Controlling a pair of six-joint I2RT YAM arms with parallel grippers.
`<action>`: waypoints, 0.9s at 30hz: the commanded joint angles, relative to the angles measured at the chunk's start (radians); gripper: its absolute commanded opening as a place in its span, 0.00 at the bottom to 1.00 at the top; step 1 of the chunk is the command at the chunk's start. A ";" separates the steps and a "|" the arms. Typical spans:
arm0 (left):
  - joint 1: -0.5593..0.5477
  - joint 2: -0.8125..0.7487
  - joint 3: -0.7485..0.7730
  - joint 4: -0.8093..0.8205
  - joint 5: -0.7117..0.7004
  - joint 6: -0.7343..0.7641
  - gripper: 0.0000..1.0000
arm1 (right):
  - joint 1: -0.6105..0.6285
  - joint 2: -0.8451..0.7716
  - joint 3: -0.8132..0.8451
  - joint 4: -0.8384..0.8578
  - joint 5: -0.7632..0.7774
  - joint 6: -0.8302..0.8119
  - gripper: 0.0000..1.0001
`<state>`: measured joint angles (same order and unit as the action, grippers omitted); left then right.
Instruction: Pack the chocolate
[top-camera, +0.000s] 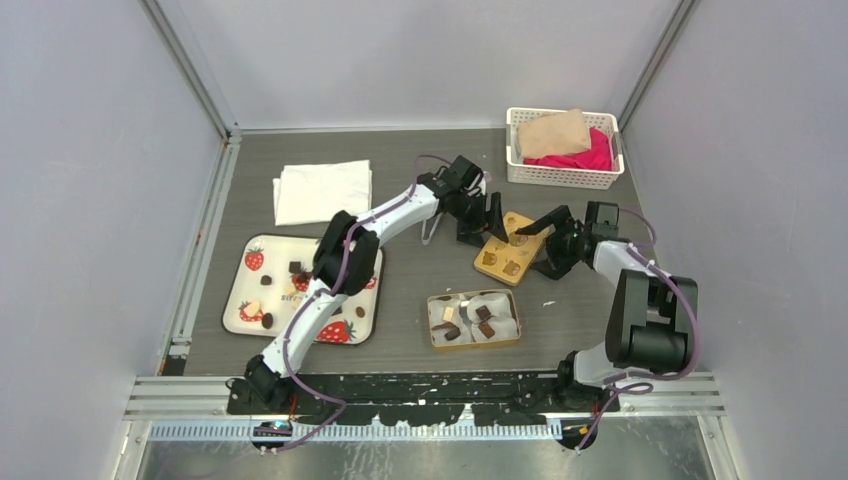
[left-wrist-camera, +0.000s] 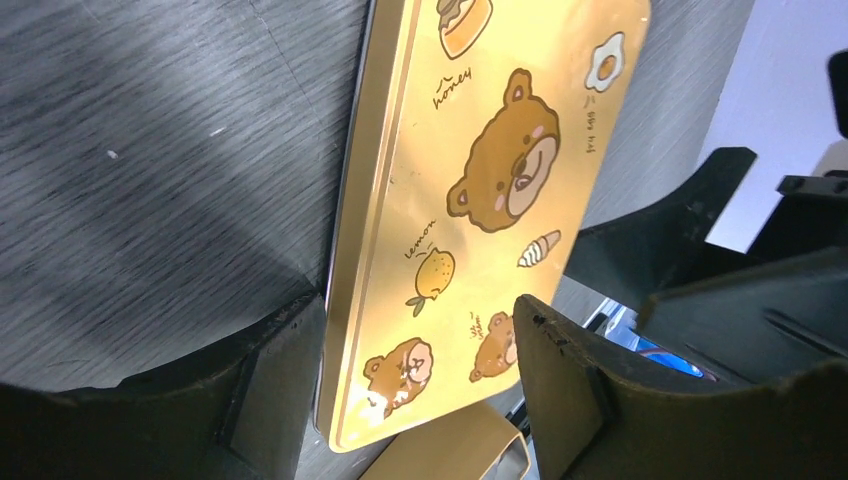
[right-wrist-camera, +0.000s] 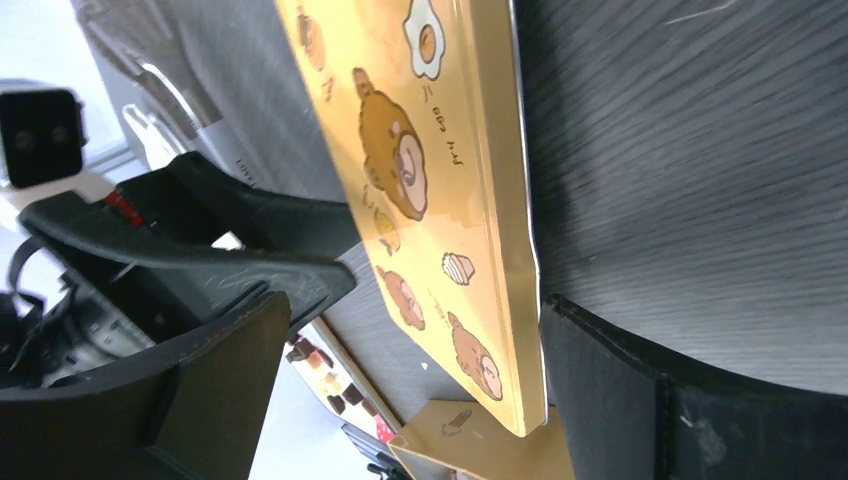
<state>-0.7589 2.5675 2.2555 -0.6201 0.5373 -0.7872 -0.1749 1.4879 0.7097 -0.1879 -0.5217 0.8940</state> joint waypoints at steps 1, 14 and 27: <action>-0.048 0.022 -0.035 0.013 0.063 0.018 0.69 | 0.036 -0.083 0.007 0.089 -0.204 0.066 0.99; -0.043 0.013 -0.045 0.010 0.090 0.025 0.69 | 0.035 -0.139 -0.021 0.240 -0.252 0.132 0.98; -0.028 -0.022 -0.077 0.006 0.083 0.032 0.68 | 0.035 -0.115 -0.008 0.047 -0.139 0.018 0.66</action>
<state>-0.7696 2.5671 2.2204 -0.5751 0.6216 -0.7795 -0.1467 1.3880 0.6720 -0.0929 -0.6872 0.9653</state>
